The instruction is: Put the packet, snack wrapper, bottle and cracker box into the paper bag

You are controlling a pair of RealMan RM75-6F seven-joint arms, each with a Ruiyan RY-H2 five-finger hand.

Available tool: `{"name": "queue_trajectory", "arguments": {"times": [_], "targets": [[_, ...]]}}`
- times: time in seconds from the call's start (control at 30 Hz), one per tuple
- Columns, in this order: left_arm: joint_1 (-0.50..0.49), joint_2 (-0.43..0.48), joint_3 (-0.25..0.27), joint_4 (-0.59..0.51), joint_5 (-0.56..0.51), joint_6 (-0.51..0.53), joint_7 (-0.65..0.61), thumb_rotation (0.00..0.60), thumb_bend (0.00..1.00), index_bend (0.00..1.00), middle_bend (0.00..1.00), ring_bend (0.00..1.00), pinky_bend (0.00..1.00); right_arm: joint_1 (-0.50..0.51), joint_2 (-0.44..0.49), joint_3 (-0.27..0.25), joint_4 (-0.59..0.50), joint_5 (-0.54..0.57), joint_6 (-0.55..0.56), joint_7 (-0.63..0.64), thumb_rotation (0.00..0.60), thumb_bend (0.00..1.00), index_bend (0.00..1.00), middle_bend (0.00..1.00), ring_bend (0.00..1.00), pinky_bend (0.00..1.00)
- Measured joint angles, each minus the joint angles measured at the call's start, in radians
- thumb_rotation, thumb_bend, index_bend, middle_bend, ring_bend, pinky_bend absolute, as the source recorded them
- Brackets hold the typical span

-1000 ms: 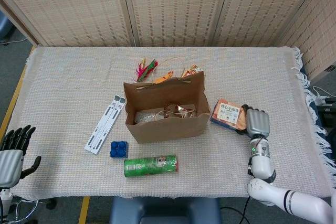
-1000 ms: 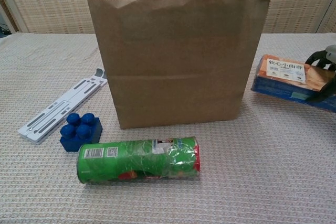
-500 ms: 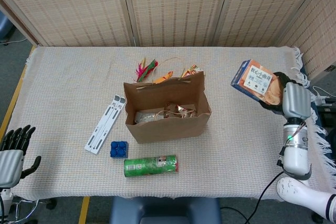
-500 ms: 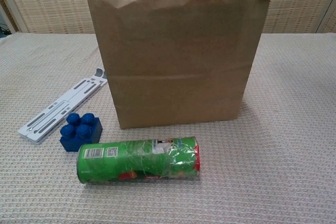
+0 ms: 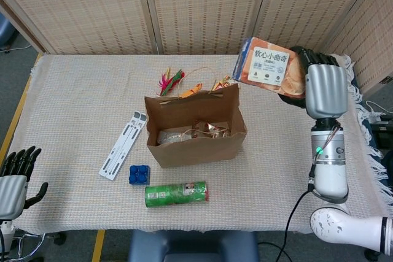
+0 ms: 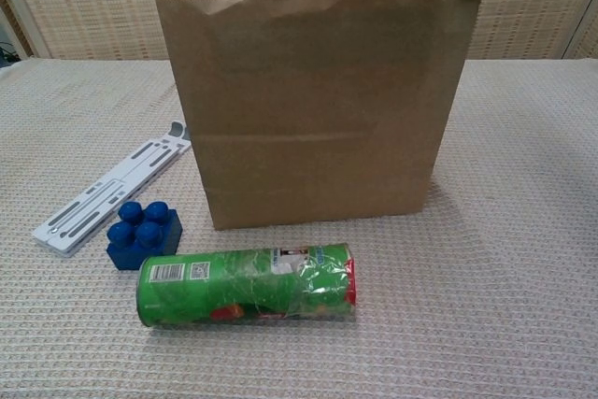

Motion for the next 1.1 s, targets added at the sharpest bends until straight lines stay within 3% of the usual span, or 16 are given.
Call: {"name": "queue_trajectory", "arguments": {"times": [0.27,0.4,0.63,0.83,0.93,1.0,1.1], "targets": [[-0.001,0.004,0.003,0.005,0.006,-0.003,-0.014,0.6,0.37,0.02,0.0,0.0,0.0,0.208,-0.136,-0.027,-0.061,-0.005,0.064,-0.302,0.6,0.32,0.44,0.56,0.61,0.7],[-0.001,0.005,0.004,0.007,0.007,-0.004,-0.021,0.6,0.37,0.02,0.0,0.0,0.0,0.302,-0.233,-0.076,-0.055,-0.007,0.091,-0.447,0.6,0.32,0.44,0.56,0.6,0.7],[-0.003,0.01,0.006,0.008,0.01,-0.009,-0.033,0.6,0.37,0.02,0.0,0.0,0.0,0.373,-0.323,-0.202,0.018,-0.029,0.112,-0.616,0.6,0.32,0.43,0.56,0.59,0.7],[-0.004,0.011,0.006,0.006,0.009,-0.01,-0.031,0.6,0.37,0.02,0.0,0.0,0.0,0.383,-0.324,-0.249,0.04,-0.01,0.094,-0.667,0.6,0.32,0.37,0.56,0.56,0.68],[-0.004,0.011,0.006,0.006,0.009,-0.009,-0.03,0.6,0.37,0.02,0.0,0.0,0.0,0.381,-0.318,-0.253,0.031,0.013,0.085,-0.668,0.6,0.28,0.21,0.46,0.41,0.6],[-0.004,0.011,0.006,0.006,0.009,-0.009,-0.029,0.6,0.37,0.02,0.0,0.0,0.0,0.379,-0.312,-0.254,0.023,0.034,0.083,-0.672,0.6,0.17,0.04,0.26,0.21,0.43],[-0.004,0.01,0.006,0.006,0.008,-0.009,-0.028,0.6,0.37,0.02,0.0,0.0,0.0,0.378,-0.303,-0.251,0.006,0.065,0.085,-0.68,0.6,0.07,0.0,0.09,0.05,0.25]]}}
